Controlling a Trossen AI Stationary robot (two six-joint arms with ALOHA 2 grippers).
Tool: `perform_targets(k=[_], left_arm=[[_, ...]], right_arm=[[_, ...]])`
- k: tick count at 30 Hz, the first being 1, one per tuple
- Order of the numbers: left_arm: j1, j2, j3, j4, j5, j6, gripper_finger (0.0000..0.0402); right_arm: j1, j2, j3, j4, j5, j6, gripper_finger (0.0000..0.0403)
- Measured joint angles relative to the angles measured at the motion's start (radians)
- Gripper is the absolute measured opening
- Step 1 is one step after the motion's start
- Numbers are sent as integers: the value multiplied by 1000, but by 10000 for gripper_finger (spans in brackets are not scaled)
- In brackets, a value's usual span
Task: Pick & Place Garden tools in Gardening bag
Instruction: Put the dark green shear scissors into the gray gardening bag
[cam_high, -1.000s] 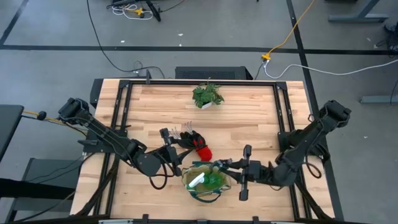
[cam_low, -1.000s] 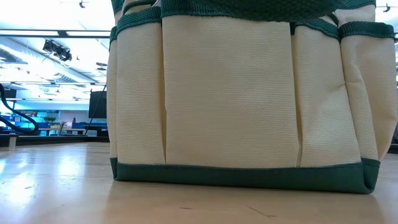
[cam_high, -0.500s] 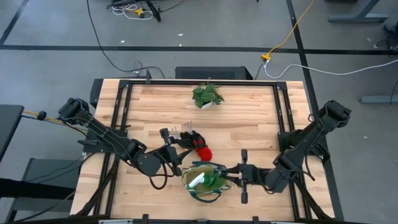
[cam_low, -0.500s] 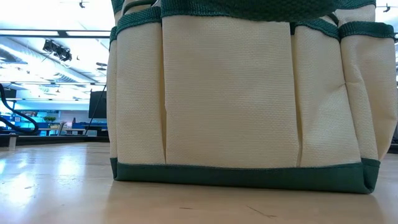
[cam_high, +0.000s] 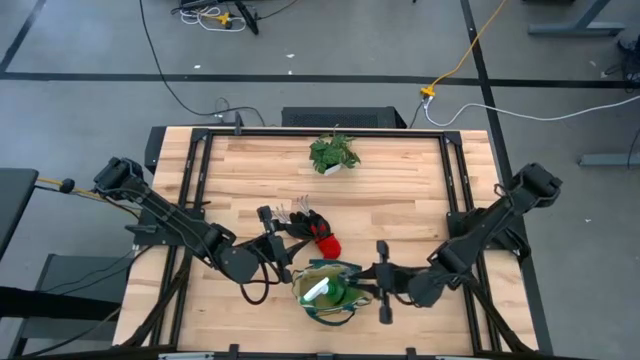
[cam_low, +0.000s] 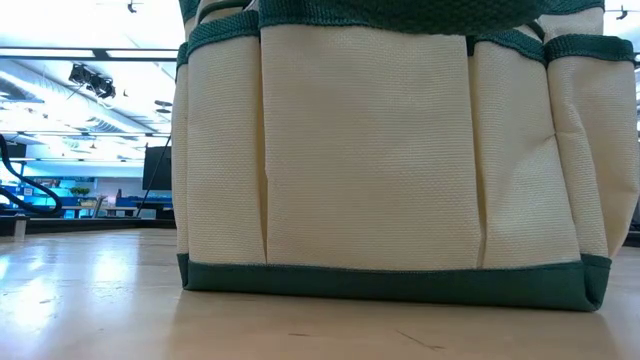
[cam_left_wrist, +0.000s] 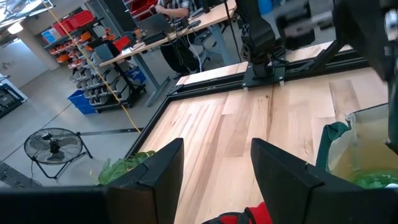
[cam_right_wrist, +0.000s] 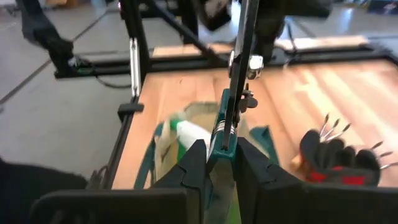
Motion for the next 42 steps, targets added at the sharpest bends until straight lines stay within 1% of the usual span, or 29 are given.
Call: perform_targets(k=[10,13,18,22,25,29,37,42], left_arm=[[0,0,0,0,0,0,193],[0,0,0,0,0,0,193],[0,0,0,0,0,0,193],[0,0,0,0,0,0,193],[0,0,0,0,0,0,193],[0,0,0,0,0,0,193],[0,0,0,0,0,0,193],[0,0,0,1,0,0,193]], right_arm=[[-48,61,0,-7,-156,41,43],[-54,69,0,-29,-183,59,43],[-54,71,0,-75,-188,109,43],[-54,71,0,-83,-202,108,43],[-60,71,0,-134,-205,113,43],[-75,71,0,-169,-252,149,43],[-101,64,0,-189,-291,135,43],[-118,63,2,-251,-324,150,43]])
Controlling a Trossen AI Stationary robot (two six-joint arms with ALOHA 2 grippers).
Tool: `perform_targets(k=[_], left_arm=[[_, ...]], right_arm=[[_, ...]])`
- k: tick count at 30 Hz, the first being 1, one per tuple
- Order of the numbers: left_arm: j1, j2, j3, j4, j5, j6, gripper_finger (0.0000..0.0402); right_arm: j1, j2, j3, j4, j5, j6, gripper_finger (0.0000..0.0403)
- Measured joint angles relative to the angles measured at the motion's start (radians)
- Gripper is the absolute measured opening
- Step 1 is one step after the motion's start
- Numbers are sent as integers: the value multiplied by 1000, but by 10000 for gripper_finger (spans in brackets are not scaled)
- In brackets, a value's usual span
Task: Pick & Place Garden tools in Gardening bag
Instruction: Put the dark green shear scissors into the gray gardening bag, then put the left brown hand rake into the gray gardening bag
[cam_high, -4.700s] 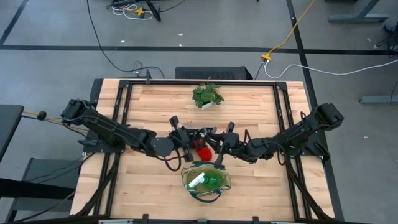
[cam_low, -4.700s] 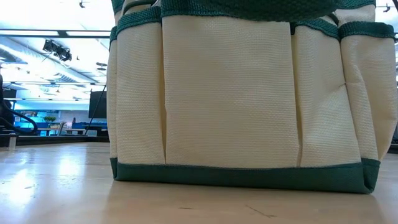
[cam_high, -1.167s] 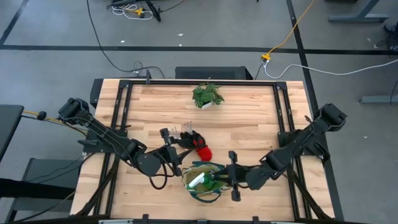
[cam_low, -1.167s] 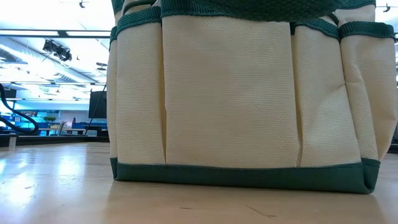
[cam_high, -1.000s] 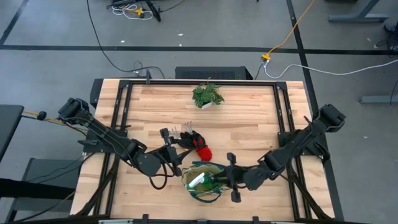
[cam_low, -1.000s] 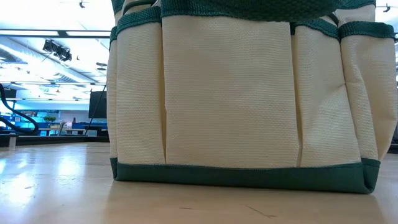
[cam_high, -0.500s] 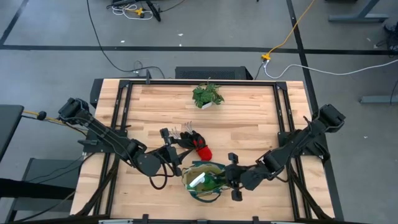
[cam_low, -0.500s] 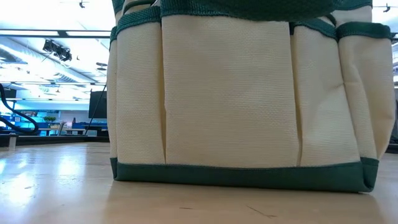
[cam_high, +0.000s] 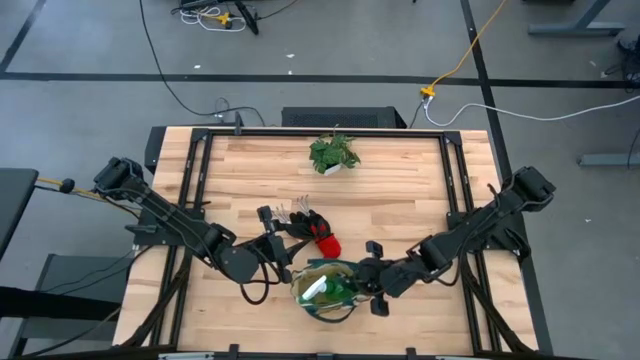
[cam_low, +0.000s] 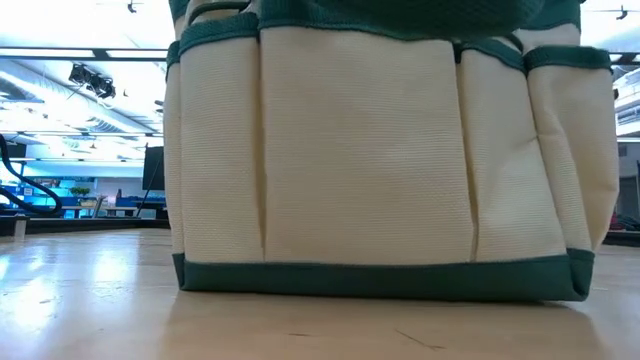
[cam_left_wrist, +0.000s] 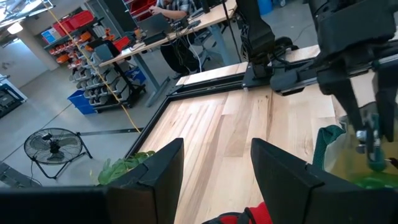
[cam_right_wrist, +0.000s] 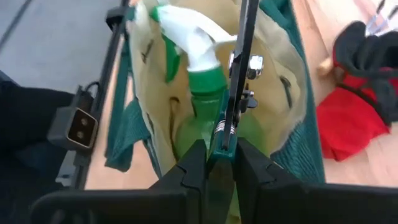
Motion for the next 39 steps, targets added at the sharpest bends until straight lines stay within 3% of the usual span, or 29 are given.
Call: perform_targets(k=[14,21,25,39], left_arm=[[37,0,0,0,54,-1,193],[39,0,0,-1,51,0,193],[39,0,0,-1,50,0,193],[39,0,0,-69,49,-12,193]], right_arm=[[-3,-4,0,-13,-42,-10,47],[-2,-6,2,33,-45,-7,156],[7,-6,2,55,-44,-11,180],[8,-100,2,65,-1,-54,129]])
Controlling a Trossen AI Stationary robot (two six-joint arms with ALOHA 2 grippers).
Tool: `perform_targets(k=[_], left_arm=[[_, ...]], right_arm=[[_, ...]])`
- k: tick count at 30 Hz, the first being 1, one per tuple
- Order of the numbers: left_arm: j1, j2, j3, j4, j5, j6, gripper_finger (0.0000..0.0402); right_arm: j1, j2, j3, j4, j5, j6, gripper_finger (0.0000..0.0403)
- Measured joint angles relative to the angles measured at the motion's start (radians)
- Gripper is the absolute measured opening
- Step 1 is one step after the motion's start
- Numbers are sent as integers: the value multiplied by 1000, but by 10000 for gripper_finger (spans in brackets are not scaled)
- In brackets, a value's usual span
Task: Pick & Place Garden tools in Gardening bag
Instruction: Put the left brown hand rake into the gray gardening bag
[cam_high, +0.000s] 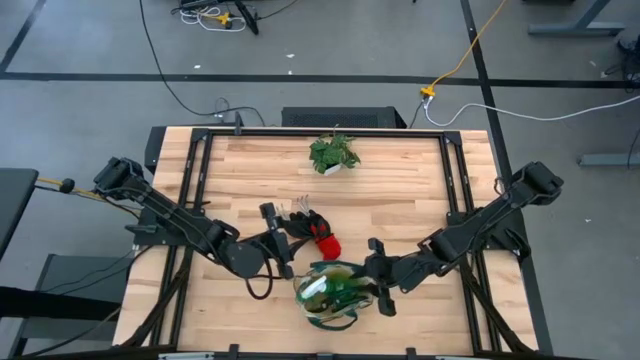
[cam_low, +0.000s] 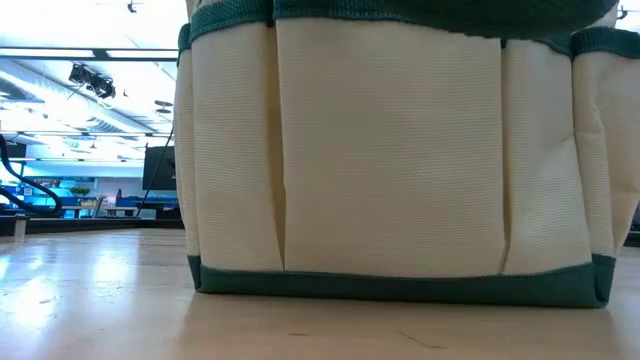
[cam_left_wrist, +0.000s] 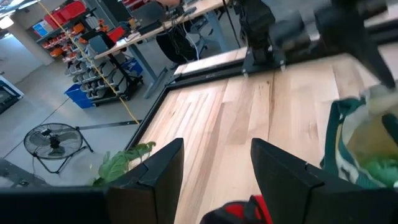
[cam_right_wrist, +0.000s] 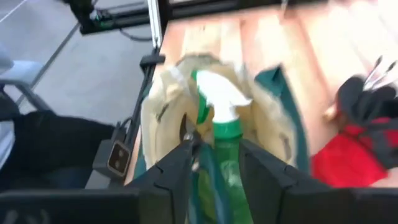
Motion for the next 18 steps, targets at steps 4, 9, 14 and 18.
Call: perform_targets(k=[4,9,14,18], left_arm=[[0,0,0,-73,3,-20,193],[37,0,0,-279,51,-64,193],[126,0,0,-508,152,-213,193],[204,0,0,-639,261,-251,193]], right_arm=[[-6,-30,0,1,28,-20,116],[-23,-39,0,3,29,-24,114],[-36,-39,0,4,30,-28,116],[-38,-39,0,14,30,-28,116]])
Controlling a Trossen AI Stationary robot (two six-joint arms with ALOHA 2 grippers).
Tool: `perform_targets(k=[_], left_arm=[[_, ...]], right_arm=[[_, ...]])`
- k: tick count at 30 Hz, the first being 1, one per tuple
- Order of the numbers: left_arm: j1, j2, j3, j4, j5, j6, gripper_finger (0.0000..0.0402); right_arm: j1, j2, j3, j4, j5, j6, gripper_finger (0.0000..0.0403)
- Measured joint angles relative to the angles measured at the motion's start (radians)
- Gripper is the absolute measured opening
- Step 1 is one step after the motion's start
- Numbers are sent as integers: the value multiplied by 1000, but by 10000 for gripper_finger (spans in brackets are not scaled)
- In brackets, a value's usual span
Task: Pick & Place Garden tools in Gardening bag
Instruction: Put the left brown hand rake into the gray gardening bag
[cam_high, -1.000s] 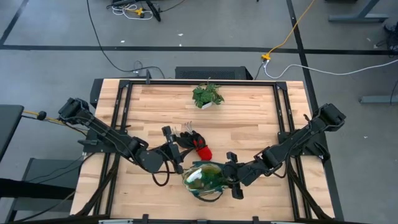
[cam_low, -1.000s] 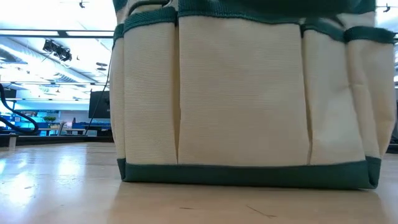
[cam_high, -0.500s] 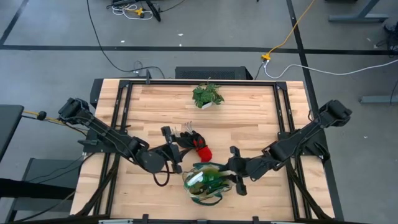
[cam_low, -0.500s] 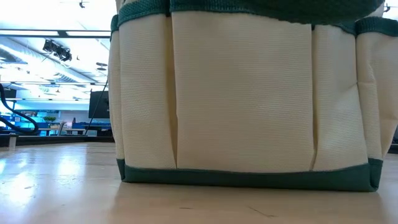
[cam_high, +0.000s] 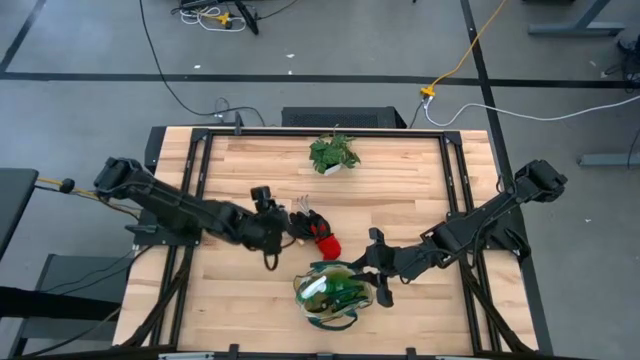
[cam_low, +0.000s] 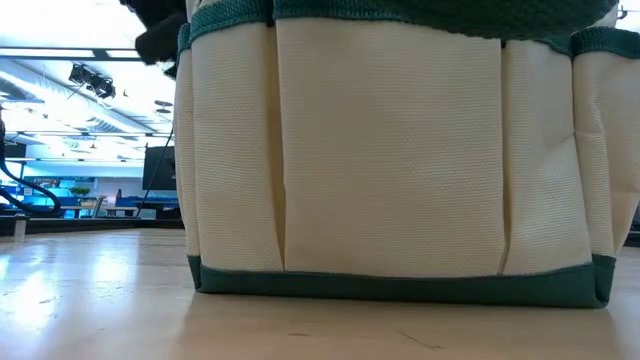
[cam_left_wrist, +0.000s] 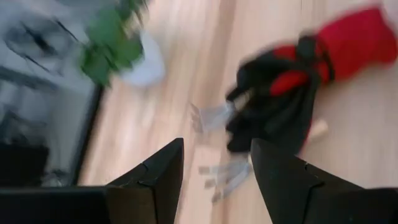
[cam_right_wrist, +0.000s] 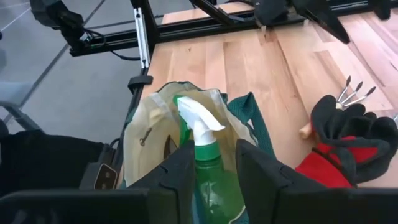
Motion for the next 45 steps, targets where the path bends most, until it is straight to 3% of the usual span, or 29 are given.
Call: perform_targets(k=[6,15,27,36,45], left_arm=[[111,0,-17,-26,211,115,193],[260,0,-69,8,312,154,193],[418,9,-207,127,470,20,193],[429,9,-243,171,505,24,193],[319,9,-243,292,528,359,193]], right_arm=[[0,0,0,12,0,0,116],[0,1,0,14,0,0,116],[0,1,0,14,0,-8,116],[0,1,0,14,0,-8,116],[0,2,0,14,1,-8,116]])
